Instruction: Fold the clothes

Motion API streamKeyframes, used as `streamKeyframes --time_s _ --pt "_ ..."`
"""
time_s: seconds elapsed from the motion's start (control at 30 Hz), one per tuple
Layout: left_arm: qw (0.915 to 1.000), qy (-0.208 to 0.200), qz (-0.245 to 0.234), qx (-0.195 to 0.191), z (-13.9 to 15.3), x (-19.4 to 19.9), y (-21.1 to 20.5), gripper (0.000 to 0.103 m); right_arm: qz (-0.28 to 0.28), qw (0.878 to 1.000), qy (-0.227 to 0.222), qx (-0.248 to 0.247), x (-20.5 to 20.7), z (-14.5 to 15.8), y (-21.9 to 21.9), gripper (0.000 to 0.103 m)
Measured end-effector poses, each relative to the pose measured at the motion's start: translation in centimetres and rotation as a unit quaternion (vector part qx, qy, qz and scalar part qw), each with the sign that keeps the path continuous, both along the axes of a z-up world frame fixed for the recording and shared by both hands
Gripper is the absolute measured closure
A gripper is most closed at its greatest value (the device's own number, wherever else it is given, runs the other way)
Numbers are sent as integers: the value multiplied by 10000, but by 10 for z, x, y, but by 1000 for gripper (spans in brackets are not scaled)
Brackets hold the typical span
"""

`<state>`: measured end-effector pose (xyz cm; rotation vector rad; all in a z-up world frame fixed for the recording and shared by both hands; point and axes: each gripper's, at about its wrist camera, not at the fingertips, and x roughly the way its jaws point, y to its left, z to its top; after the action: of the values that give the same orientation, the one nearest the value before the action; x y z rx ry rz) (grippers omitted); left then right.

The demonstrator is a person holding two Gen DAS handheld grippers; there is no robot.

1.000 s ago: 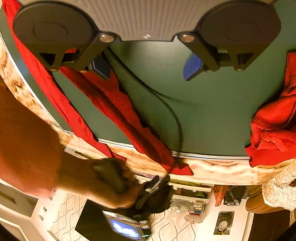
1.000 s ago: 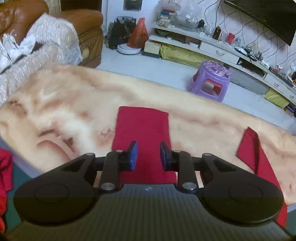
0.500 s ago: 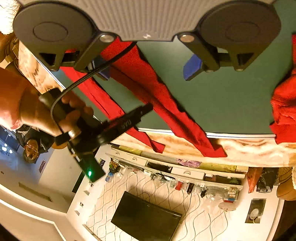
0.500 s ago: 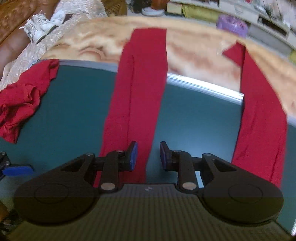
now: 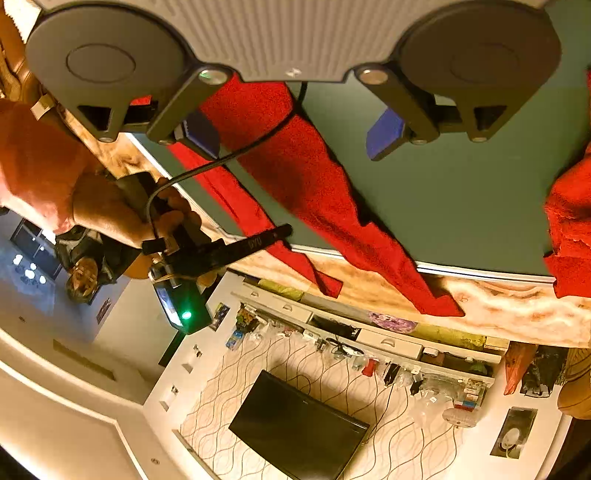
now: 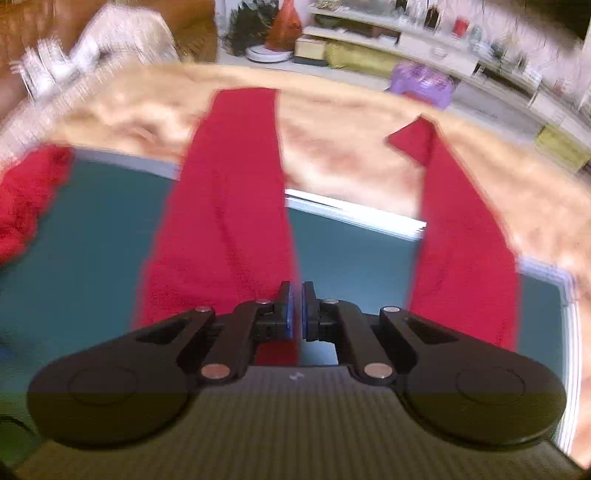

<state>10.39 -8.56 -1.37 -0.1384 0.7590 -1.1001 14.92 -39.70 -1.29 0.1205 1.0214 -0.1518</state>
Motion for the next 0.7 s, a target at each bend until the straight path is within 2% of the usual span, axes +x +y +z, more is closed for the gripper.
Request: streamKeyframes --time_s 0.03,0.1,0.2,0.3,0.37,0.47,0.5,0.63,0.7 --pt "10000 1 14 44 -2 1 -1 12 13 10000 3 14 -3 -1 0 81" --pt "9999 68 72 52 -4 5 0 12 39 10000 10 43 -8 -2 0 75" --pt "9996 159 237 -11 -4 11 7 12 90 9999 19 91 -16 -3 0 75" --pt "9985 257 487 -62 -5 17 14 12 713 9968 -7 368 -34 -6 33 75" --pt "9964 328 776 -11 -8 23 18 11 1113 9934 -10 270 -43 -13 59 75" --pt "9929 359 1116 200 -13 31 19 11 1093 9937 -123 -192 -43 -24 85 75" --pt "9918 387 1187 271 -16 34 18 11 1052 9942 -27 -214 -40 -29 89 75" --pt "9887 601 1297 460 -26 39 16 11 1264 9919 52 56 -39 -32 98 75" --pt "9884 568 1300 541 -27 38 12 11 1282 9917 20 120 -32 -25 95 73"
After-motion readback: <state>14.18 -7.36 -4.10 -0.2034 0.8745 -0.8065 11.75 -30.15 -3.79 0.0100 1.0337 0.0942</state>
